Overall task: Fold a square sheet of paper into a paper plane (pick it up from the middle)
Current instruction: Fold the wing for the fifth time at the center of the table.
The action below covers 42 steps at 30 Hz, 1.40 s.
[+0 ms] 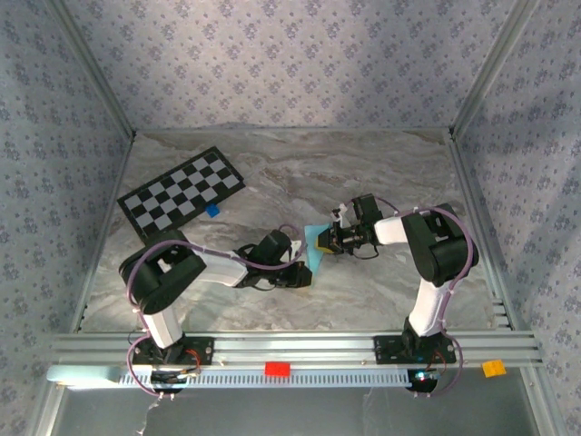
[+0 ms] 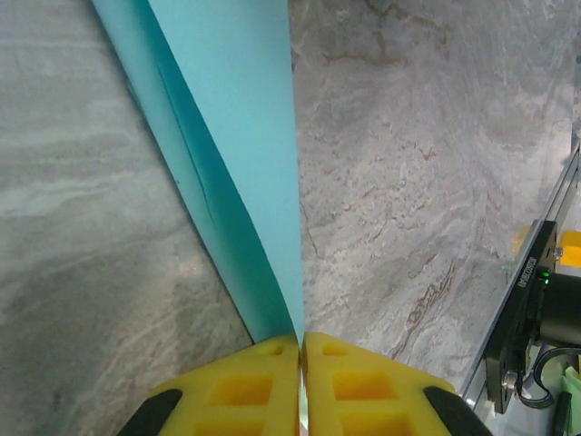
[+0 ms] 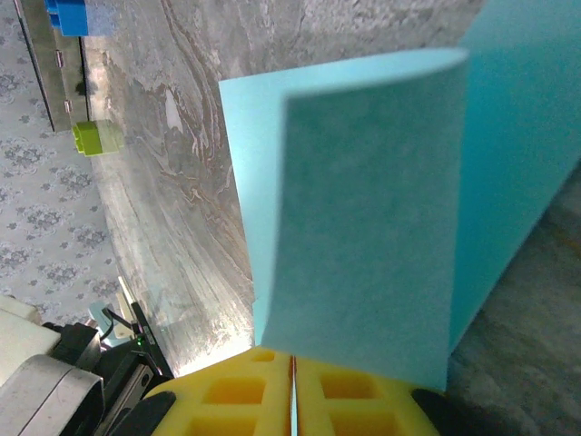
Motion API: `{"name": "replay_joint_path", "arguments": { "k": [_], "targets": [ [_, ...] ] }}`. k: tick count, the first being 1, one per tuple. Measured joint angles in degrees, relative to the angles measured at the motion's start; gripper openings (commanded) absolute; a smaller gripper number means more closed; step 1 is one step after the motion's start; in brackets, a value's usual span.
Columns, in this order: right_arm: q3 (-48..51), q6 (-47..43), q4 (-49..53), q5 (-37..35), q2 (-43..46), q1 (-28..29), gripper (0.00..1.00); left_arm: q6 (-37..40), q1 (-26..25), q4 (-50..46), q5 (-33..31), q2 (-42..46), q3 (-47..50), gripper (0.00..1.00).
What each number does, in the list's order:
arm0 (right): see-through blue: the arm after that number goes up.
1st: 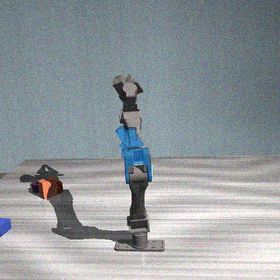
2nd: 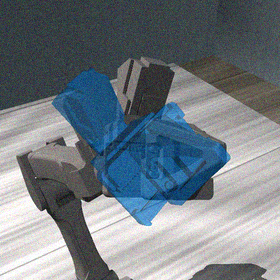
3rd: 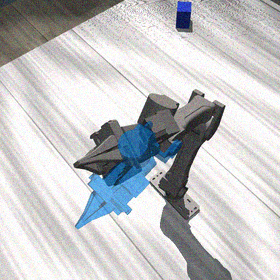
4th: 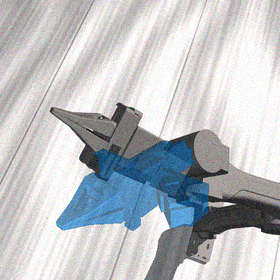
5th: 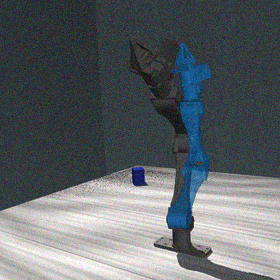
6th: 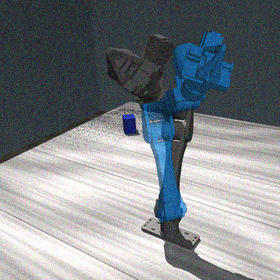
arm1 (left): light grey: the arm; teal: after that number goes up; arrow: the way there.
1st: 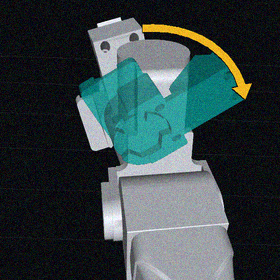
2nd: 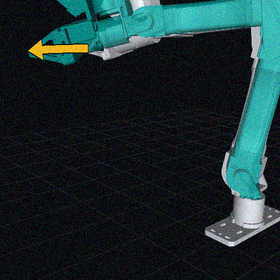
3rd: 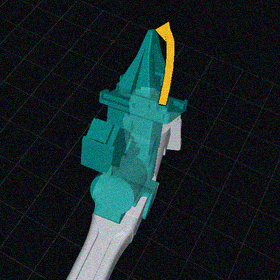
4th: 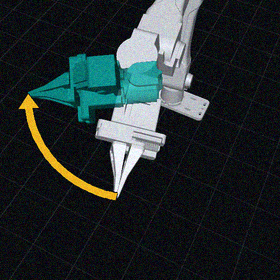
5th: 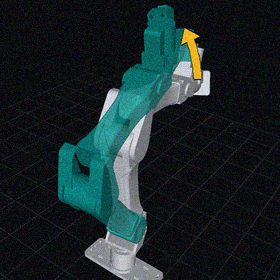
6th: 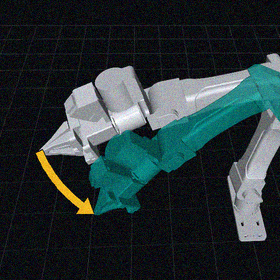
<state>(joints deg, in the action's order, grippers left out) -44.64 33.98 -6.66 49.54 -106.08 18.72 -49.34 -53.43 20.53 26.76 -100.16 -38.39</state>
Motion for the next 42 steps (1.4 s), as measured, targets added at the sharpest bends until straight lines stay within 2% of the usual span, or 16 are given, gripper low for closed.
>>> {"name": "replay_joint_path", "arguments": {
  "k": [5,9,12,14,19,25,29,33,42],
  "targets": [
    [-0.2,0.0,0.3,0.0,-0.1,0.0,0.10,0.3,-0.2,0.0,0.0,0.1,0.2,0.01],
    [-0.2,-0.2,0.4,0.0,-0.1,0.0,0.10,0.4,-0.2,-0.1,0.1,0.2,0.2,0.12],
    [-0.2,-0.2,0.3,0.0,-0.1,0.0,0.10,1.0,-0.5,-1.5,1.0,0.9,0.3,0.04],
    [-0.2,-0.2,0.3,0.0,-0.1,0.0,0.10,1.1,-0.7,-2.1,0.9,1.2,0.6,0.04],
    [-0.2,-0.2,0.3,0.0,-0.1,0.0,0.10,1.0,-0.8,-3.7,0.9,2.8,1.6,0.15],
    [-0.2,-0.2,0.3,0.0,-0.1,0.0,0.11,0.7,-1.8,-8.7,-0.2,8.8,4.2,0.20],
    [-0.2,-0.2,0.3,0.0,-0.1,0.0,0.11,0.2,-0.9,-10.2,-2.6,14.9,4.8,0.19],
    [-0.2,-0.2,0.3,0.0,-0.1,0.0,0.11,-0.8,1.0,-9.9,-4.2,16.6,3.0,0.16],
    [-0.2,-0.2,0.3,0.0,-0.1,0.1,0.11,-1.6,1.8,-9.4,-3.3,5.4,-11.5,0.04]
  ]
}}
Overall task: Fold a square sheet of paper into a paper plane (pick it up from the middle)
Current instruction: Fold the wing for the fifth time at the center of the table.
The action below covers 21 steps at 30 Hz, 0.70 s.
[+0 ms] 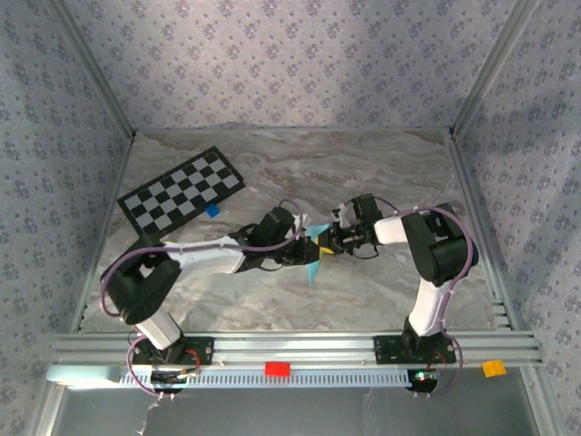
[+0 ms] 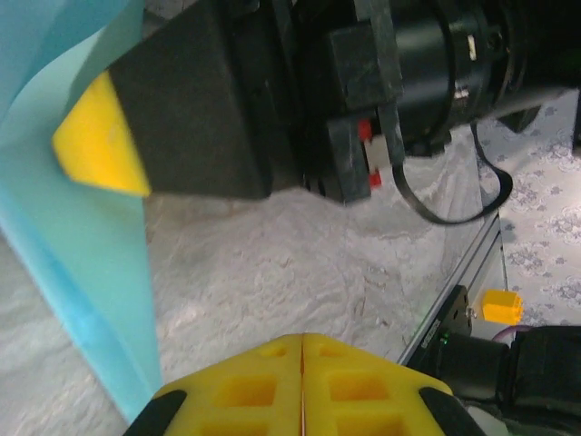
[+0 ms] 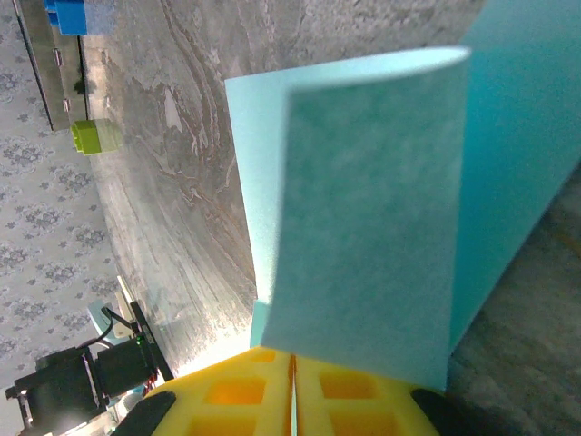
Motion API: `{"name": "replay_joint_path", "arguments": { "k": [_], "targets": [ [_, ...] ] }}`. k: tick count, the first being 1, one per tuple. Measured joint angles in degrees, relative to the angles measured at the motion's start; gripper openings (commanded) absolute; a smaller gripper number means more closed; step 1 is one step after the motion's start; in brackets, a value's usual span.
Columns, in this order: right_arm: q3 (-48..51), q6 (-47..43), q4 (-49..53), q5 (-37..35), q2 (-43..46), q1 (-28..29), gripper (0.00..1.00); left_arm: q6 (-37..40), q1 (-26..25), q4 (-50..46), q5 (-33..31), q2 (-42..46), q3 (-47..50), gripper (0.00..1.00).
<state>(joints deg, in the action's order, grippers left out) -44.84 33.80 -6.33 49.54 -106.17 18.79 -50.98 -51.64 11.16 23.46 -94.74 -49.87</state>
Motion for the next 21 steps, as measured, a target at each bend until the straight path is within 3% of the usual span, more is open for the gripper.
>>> {"name": "replay_joint_path", "arguments": {
  "k": [21],
  "targets": [
    [0.0,0.0,0.0,-0.2,0.0,0.0,0.10,1.1,-0.5,-2.5,2.3,-10.7,-4.9,0.02]
  ]
}}
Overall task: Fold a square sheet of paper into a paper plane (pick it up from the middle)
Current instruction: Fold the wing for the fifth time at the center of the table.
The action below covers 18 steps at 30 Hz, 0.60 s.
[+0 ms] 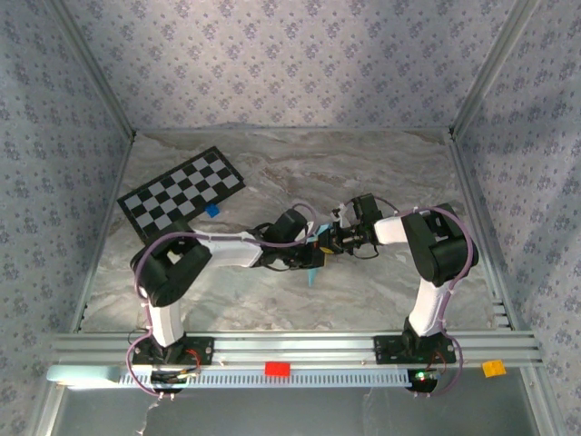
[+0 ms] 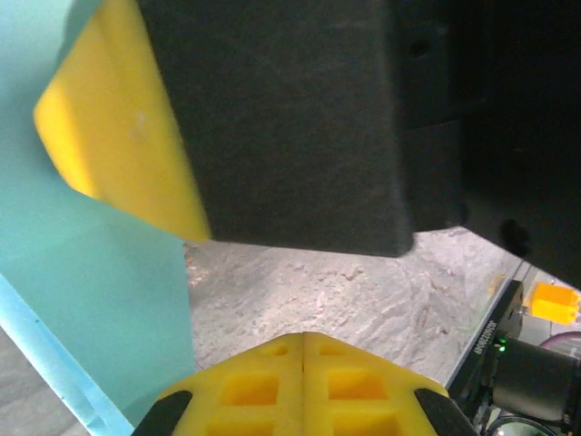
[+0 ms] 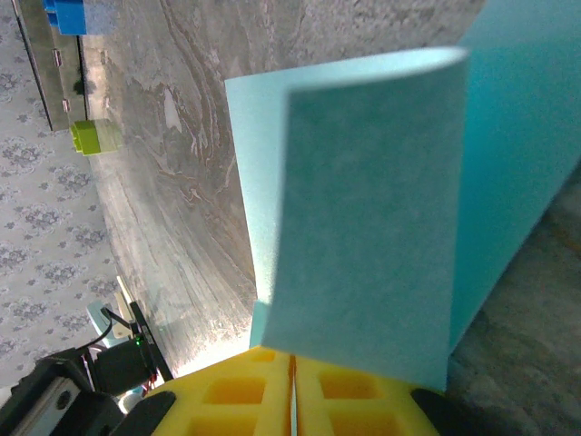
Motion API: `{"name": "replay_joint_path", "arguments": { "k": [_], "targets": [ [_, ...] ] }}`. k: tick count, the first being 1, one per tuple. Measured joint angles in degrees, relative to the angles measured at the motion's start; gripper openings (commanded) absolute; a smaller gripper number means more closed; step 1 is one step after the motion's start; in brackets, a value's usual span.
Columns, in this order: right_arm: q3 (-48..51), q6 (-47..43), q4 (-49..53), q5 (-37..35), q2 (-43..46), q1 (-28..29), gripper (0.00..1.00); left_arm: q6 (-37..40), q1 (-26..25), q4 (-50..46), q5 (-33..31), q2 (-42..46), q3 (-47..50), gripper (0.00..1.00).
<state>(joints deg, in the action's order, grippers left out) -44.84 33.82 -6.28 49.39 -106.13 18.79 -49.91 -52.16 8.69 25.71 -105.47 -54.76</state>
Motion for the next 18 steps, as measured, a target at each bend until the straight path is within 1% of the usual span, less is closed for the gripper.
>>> {"name": "replay_joint_path", "arguments": {
  "k": [5,9,18],
  "targets": [
    [0.0,0.0,0.0,-0.1,0.0,0.0,0.10,0.4,-1.3,-1.7,-0.5,-1.7,0.2,0.02],
    [0.0,0.0,0.0,-0.2,0.1,0.0,0.11,0.4,-2.5,-1.0,-1.3,-1.7,1.7,0.02],
    [0.0,0.0,0.0,-0.2,0.1,0.0,0.11,-1.2,-3.3,5.9,-3.2,0.6,7.3,0.02]
  ]
}}
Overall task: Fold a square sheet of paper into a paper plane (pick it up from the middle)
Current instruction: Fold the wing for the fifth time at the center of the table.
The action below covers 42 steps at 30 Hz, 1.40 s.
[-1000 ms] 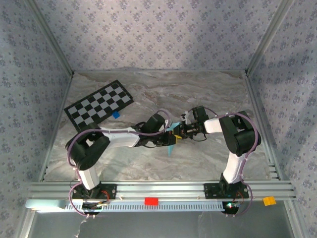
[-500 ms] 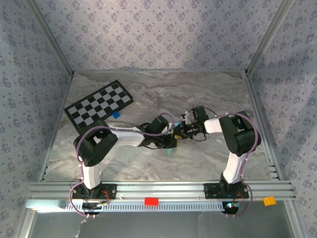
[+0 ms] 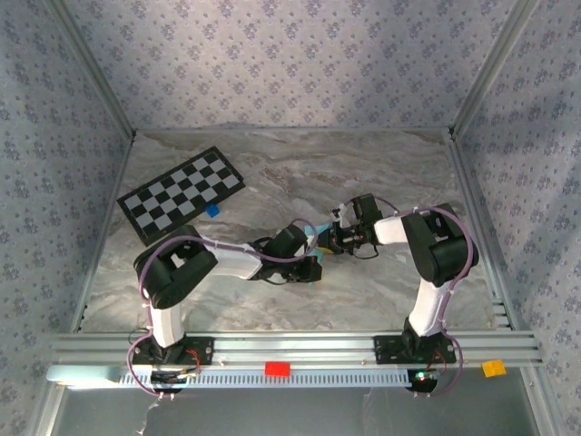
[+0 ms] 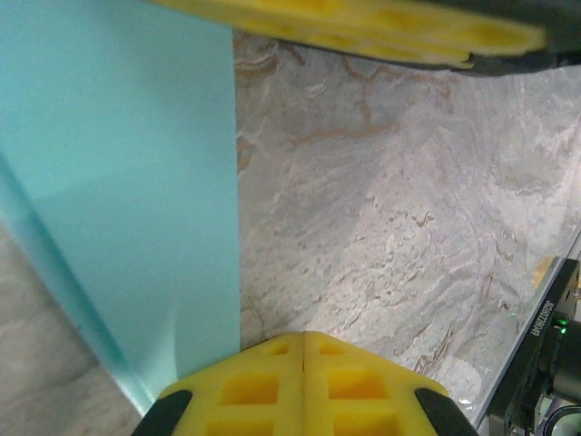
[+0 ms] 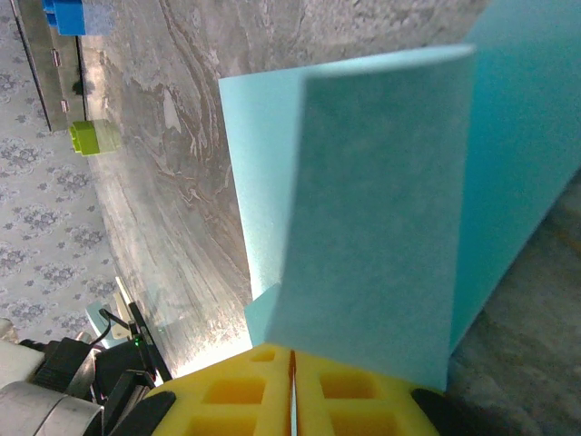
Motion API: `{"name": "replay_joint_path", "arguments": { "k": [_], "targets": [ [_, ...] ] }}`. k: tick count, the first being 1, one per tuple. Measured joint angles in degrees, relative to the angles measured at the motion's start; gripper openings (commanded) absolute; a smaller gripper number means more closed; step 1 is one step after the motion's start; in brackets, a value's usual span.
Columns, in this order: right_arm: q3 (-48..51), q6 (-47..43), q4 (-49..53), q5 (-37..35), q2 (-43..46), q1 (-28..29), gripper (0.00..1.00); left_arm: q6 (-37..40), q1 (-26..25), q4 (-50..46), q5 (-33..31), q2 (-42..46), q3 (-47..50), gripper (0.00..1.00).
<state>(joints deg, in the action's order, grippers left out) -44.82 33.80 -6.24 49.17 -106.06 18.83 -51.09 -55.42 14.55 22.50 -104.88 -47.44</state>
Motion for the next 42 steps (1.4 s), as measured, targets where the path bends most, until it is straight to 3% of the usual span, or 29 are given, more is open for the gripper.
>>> {"name": "replay_joint_path", "arguments": {
  "k": [11,19,25,32,42],
  "targets": [
    [0.0,0.0,0.0,0.0,0.0,0.0,0.11,-4.4,-1.0,8.3,-0.4,2.2,6.3,0.04],
    [0.0,0.0,0.0,0.0,0.0,0.0,0.11,-4.9,-3.0,3.3,0.6,6.2,7.7,0.04],
    [0.0,0.0,0.0,0.0,0.0,0.0,0.11,-3.8,-1.2,0.6,0.2,11.1,6.3,0.04],
    [0.0,0.0,-0.1,0.0,0.0,0.0,0.11,-1.9,3.4,-0.5,0.0,8.5,-1.4,0.04],
    [0.1,0.0,-0.1,0.0,0.0,0.1,0.11,0.6,3.7,-4.7,-0.3,0.0,-6.9,0.02]
  ]
}}
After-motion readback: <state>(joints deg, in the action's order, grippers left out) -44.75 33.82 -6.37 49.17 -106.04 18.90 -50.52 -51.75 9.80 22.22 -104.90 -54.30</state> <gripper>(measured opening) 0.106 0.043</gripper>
